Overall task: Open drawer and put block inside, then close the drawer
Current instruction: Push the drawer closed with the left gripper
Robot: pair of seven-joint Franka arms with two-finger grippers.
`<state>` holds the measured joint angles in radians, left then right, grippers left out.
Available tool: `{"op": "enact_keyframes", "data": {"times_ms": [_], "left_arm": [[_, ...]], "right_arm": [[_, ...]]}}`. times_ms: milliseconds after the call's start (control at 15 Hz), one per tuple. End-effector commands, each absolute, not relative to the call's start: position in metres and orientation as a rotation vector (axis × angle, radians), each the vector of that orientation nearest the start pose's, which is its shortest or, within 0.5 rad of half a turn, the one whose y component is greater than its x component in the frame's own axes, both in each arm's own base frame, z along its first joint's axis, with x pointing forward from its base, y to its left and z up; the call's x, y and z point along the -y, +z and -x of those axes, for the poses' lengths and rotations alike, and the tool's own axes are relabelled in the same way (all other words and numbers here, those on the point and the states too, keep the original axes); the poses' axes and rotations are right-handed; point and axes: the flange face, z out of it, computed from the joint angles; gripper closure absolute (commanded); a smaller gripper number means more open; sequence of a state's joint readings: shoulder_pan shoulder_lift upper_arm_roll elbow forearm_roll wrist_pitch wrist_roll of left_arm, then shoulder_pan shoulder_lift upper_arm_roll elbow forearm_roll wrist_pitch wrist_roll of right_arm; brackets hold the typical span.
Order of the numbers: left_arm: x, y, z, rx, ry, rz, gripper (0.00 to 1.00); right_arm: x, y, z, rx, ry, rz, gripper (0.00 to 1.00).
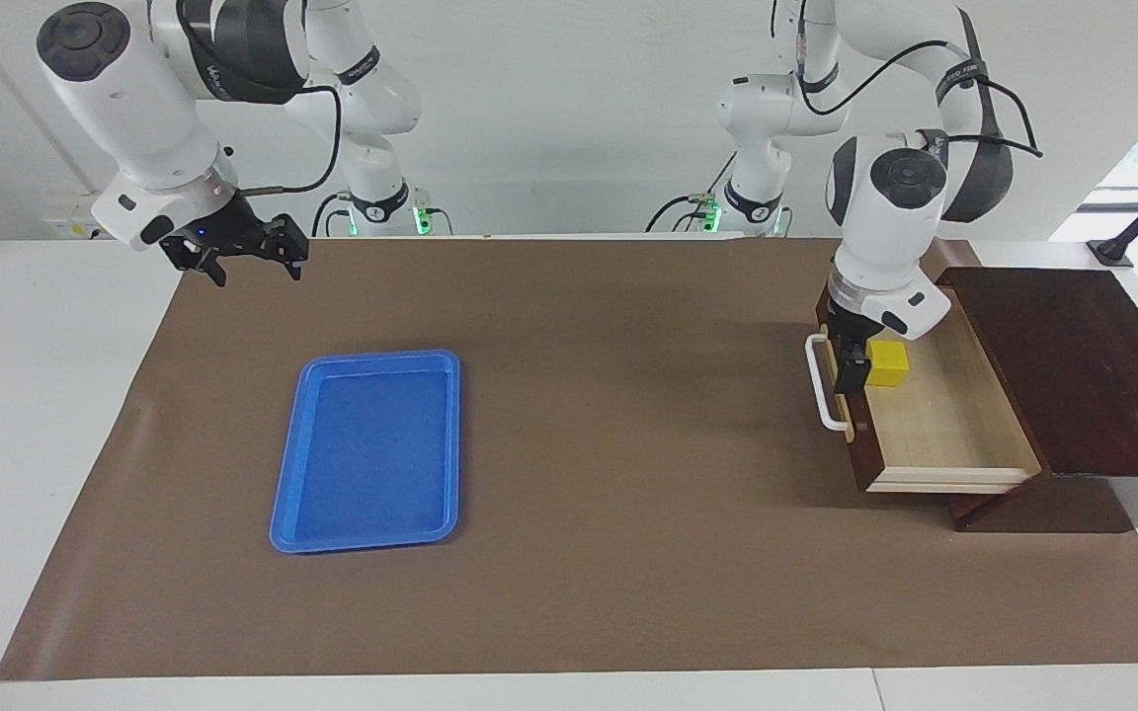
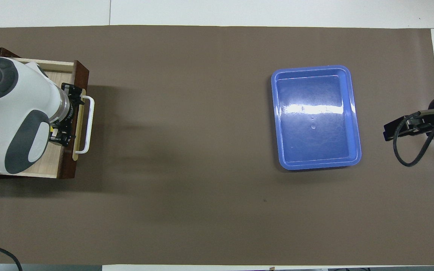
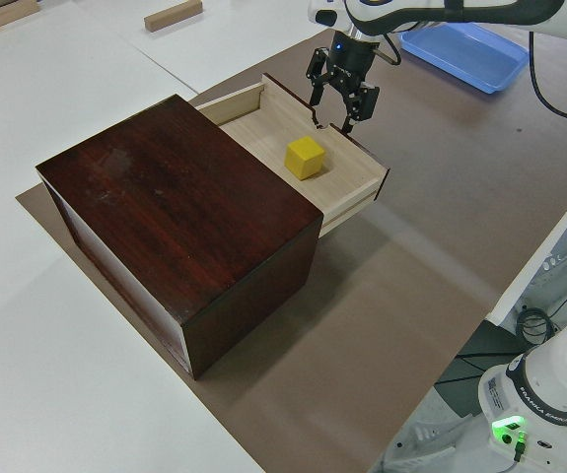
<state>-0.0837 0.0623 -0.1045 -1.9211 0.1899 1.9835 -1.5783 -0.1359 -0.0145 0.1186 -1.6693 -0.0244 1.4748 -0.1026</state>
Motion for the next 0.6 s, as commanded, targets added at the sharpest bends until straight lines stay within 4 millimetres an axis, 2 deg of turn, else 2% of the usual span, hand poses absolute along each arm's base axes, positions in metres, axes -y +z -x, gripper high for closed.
{"op": "enact_keyframes", "data": {"times_ms": [0, 200, 400, 533], "left_arm": [[0.041, 0.472, -0.576, 1.794, -0.236, 2.421, 0.0], [-0.007, 0.471, -0.576, 1.775, -0.221, 2.421, 0.0], [-0.044, 0.471, -0.574, 1.713, -0.207, 2.455, 0.0], [-0.058, 0.472, -0.574, 1.682, -0.217, 2.481, 0.0]], "right_arm": [[0.018, 0.596, -0.534, 0.134, 0.311, 3.148, 0.0], [0.018, 0.596, -0.533, 0.136, 0.312, 3.161, 0.0], [0.017, 0.592, -0.533, 0.144, 0.293, 3.181, 0.0], [0.014, 0.59, -0.532, 0.156, 0.274, 3.186, 0.0]]}}
